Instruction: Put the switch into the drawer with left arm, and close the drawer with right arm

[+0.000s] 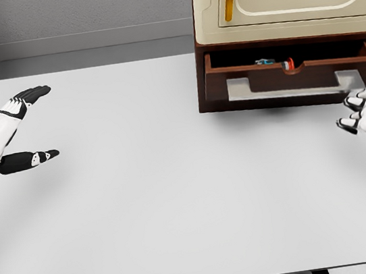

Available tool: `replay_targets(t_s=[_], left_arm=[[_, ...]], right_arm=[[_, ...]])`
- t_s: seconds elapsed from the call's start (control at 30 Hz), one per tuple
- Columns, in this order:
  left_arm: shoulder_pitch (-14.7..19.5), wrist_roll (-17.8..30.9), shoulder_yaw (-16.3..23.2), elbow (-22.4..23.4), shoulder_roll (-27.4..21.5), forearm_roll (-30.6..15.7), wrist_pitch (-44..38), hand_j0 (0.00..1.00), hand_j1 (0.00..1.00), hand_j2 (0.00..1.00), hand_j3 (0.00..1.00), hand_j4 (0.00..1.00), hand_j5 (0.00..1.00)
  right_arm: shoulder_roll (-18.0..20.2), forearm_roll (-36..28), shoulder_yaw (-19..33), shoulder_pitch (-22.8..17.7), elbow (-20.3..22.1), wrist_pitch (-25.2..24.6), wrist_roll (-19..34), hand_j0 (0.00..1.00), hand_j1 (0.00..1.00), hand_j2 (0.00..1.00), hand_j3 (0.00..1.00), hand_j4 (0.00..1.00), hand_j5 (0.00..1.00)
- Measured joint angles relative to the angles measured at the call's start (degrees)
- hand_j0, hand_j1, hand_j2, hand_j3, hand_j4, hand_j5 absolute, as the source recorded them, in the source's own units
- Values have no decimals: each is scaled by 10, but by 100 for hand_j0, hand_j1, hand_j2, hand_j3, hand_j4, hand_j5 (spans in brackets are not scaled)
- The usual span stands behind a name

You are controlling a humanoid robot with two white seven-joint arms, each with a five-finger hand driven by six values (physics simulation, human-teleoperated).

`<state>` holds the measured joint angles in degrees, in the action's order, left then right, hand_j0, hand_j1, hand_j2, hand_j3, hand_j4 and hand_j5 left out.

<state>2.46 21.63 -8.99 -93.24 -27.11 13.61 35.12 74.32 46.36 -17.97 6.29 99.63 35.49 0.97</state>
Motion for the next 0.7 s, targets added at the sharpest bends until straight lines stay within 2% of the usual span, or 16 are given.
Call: replay_targets(t_s=[0.2,0.33,0.53,0.63,0.7], left_arm=[[0,0,1,1,0,0,0,100,100,100,100,100,100],[0,0,2,1,0,0,0,100,100,100,100,100,100],[0,0,2,1,0,0,0,100,100,100,100,100,100],[0,0,2,1,0,0,0,100,100,100,100,100,100],[0,0,1,1,0,0,0,100,100,100,100,100,100]], right_arm=[[-19,-8,-16,18,-22,-1,-17,29,29,29,29,29,29],[-16,-10,-28,26,-24,-4,-25,29,29,29,29,29,29],[8,-70,-25,-9,-21,-7,-53,24,24,24,24,24,24],[22,-68,-22,-13,-21,-9,-52,23,23,23,23,23,23],[31,-109,-5,-15,-25,-7,-48,22,22,22,22,22,22]])
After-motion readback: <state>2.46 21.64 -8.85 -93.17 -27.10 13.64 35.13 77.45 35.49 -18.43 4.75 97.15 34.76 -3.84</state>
